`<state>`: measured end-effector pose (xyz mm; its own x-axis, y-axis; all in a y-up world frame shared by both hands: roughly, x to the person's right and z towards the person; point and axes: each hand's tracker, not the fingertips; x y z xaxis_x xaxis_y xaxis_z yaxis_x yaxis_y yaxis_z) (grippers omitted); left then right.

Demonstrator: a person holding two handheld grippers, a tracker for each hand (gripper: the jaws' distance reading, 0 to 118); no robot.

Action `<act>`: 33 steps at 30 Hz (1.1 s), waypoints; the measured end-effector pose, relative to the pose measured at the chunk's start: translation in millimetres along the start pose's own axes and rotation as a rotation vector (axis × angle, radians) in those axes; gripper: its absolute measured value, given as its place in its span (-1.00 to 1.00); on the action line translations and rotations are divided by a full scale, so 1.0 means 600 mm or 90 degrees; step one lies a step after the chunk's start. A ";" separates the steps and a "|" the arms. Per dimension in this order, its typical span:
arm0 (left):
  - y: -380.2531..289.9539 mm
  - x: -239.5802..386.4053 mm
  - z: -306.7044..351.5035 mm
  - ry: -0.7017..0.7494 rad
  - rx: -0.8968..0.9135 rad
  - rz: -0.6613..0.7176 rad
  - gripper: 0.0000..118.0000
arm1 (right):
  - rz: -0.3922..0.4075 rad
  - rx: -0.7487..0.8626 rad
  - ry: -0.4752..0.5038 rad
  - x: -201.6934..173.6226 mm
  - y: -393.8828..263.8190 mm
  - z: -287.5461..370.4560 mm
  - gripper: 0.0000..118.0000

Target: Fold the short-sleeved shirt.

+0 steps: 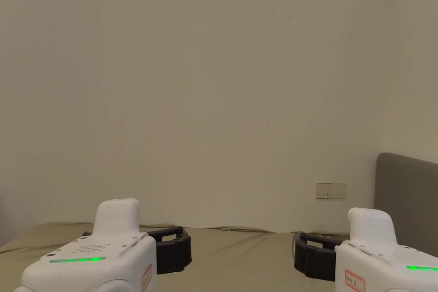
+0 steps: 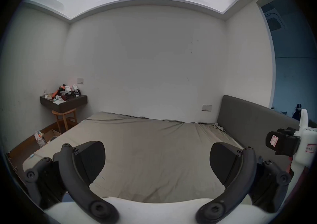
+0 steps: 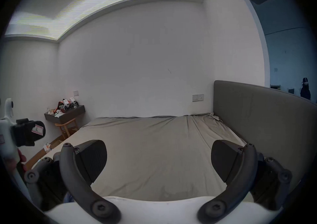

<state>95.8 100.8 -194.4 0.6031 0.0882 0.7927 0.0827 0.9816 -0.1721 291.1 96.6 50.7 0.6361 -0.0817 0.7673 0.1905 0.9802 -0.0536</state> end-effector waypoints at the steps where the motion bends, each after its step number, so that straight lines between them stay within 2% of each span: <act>1: 0.000 0.000 -0.001 -0.003 -0.003 0.004 1.00 | -0.002 0.001 0.000 -0.001 0.001 -0.001 1.00; 8: 0.001 0.006 -0.003 0.006 0.000 -0.017 1.00 | 0.023 -0.002 -0.011 -0.010 -0.003 -0.010 1.00; 18: -0.005 0.007 -0.006 0.009 -0.004 -0.030 1.00 | 0.024 0.002 -0.003 -0.014 -0.001 -0.014 1.00; 33: -0.008 0.014 -0.012 0.005 -0.010 -0.034 1.00 | -0.004 -0.010 0.006 -0.005 0.003 -0.014 1.00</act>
<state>106.2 95.2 -191.5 0.6043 0.0341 0.7960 0.1279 0.9820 -0.1391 295.9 96.8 42.8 0.6412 -0.0896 0.7621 0.2062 0.9767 -0.0587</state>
